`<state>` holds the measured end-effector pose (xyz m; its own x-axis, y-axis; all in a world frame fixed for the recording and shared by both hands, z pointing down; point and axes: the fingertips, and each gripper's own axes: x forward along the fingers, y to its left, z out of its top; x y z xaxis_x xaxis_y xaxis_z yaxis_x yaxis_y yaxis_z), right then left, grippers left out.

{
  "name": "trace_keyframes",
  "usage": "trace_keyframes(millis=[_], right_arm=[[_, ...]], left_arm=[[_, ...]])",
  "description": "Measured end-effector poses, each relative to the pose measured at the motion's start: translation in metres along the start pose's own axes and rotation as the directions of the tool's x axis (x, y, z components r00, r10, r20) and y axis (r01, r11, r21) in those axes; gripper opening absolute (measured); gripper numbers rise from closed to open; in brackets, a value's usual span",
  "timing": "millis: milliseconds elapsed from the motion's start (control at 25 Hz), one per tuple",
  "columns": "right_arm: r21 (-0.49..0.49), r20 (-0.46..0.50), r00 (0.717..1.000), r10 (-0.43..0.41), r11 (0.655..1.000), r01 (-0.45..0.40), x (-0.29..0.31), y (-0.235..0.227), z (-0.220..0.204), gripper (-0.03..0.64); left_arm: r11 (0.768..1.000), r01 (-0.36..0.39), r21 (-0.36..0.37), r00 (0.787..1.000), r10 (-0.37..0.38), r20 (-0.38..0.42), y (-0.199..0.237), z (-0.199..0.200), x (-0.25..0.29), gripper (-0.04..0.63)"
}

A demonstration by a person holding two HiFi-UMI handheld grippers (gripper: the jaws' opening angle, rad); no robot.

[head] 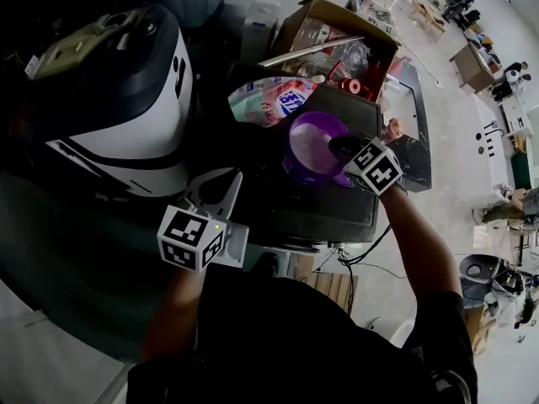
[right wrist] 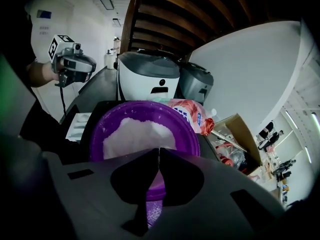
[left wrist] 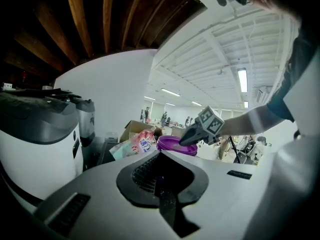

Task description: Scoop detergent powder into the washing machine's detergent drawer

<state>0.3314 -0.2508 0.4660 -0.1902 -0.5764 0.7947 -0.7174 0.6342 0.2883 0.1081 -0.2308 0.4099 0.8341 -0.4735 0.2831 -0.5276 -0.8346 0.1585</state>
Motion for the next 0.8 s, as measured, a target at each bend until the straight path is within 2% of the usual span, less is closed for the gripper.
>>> trace_keyframes(millis=[200, 800], right_arm=[[0.035, -0.015, 0.999, 0.029, 0.999, -0.029, 0.0, 0.001, -0.001, 0.02], [0.056, -0.063, 0.993, 0.101, 0.994, -0.097, -0.001, 0.011, -0.004, 0.02]], left_arm=[[1.0, 0.009, -0.003, 1.0, -0.009, -0.003, -0.001, -0.003, 0.001, 0.008], [0.999, 0.036, -0.007, 0.999, -0.036, -0.009, -0.006, -0.005, 0.0, 0.008]])
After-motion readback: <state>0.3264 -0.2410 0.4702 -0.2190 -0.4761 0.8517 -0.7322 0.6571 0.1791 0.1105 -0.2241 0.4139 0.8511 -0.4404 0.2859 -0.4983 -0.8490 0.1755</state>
